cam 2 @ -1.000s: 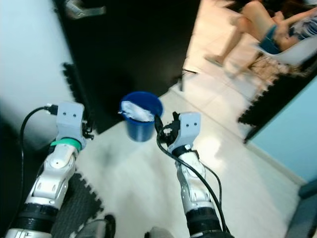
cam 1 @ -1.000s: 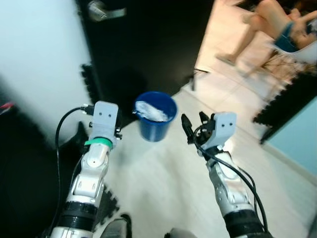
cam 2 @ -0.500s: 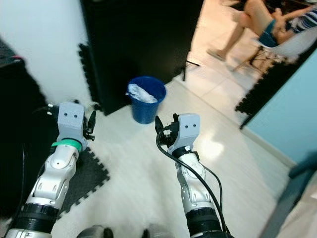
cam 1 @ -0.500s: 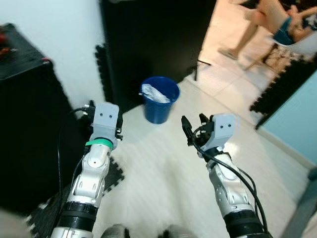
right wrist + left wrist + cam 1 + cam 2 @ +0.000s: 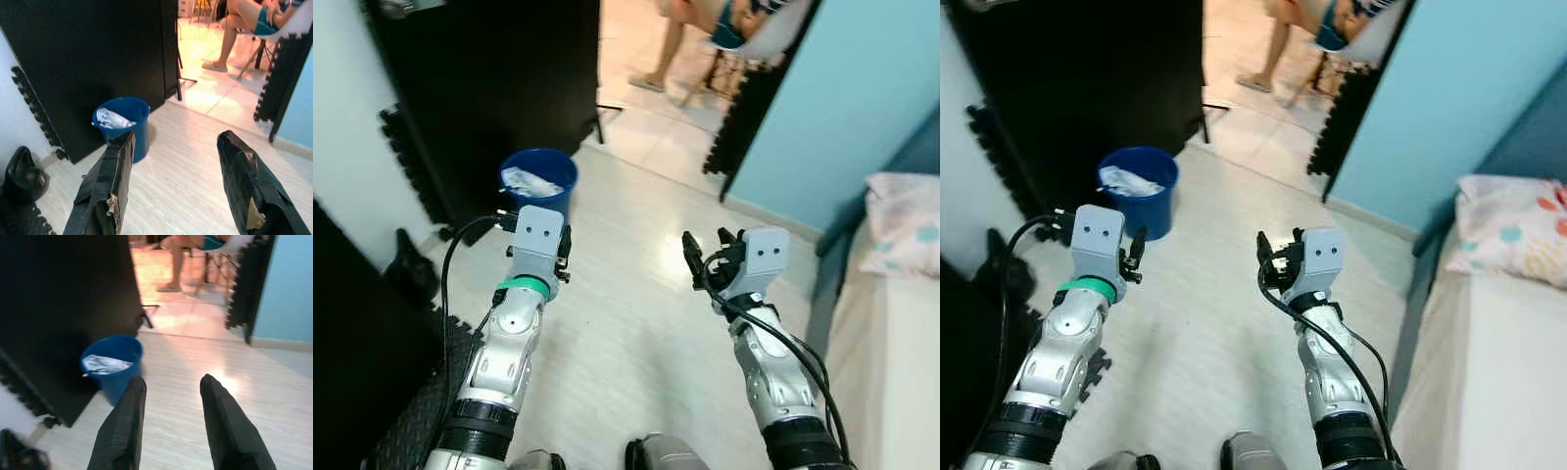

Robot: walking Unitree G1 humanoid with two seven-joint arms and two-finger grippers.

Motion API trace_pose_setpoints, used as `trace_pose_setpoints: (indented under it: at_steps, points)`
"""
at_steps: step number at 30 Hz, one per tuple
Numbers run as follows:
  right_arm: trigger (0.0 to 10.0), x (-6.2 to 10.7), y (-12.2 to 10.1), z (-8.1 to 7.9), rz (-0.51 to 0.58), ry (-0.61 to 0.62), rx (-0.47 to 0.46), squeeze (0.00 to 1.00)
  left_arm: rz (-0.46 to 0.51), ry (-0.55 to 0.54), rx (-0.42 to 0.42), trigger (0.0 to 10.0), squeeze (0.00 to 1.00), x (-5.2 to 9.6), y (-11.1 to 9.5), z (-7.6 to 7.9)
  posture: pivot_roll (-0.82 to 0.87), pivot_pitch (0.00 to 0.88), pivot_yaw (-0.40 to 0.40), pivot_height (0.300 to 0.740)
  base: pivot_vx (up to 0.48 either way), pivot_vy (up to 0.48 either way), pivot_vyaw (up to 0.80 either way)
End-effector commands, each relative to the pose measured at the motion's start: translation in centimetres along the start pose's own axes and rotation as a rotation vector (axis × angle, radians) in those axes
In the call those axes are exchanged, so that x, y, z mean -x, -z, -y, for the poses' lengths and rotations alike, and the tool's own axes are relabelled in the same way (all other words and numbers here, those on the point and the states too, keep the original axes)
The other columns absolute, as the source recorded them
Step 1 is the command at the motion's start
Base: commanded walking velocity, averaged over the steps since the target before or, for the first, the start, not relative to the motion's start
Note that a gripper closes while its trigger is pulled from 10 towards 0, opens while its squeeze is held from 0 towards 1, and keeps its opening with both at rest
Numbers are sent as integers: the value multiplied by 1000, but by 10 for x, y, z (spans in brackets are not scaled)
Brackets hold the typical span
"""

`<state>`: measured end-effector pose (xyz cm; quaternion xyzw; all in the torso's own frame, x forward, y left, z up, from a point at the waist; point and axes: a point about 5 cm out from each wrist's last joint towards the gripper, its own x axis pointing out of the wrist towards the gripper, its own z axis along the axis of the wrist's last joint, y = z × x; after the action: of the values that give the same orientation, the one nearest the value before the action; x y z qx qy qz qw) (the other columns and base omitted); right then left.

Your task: Clean up the room

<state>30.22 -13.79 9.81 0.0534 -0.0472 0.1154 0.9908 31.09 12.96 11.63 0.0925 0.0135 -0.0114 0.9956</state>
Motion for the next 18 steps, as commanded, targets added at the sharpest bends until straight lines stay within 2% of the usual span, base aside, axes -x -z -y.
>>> trace_pose_setpoints:
  at_steps: [1, 4, 7, 9, 13, 18]
  points:
    - [10000, 6, 13, 4, -57, 9, -11, 0, -19, 21, -11, 10000, 0, 1, 4, 5, -57, 8, 0, 740, 0, 0, -750]
    - [10000, 11, 25, 4, -110, -4, -12, 0, -30, 29, -25, 10000, 0, 2, 8, 5, -57, 8, 0, 740, 0, 0, -750]
    - [10000, 24, 54, 2, -253, -47, 8, 0, -112, 81, -80, 10000, 0, 7, 33, 6, -51, 1, -1, 740, 0, 0, -750]
    - [10000, 31, 65, -2, -303, -78, 20, 0, -169, 92, -99, 10000, 0, 13, 49, 3, -48, 4, -5, 740, 0, 0, -750]
    - [10000, 38, 74, -6, -338, -107, 20, 0, -239, 87, -101, 10000, 0, 24, 68, -2, -42, 7, -11, 740, 0, 0, -750]
    - [10000, 38, 75, -7, -337, -111, 10, 0, -228, 85, -100, 10000, 0, 24, 66, -2, -36, 7, -14, 740, 0, 0, -750]
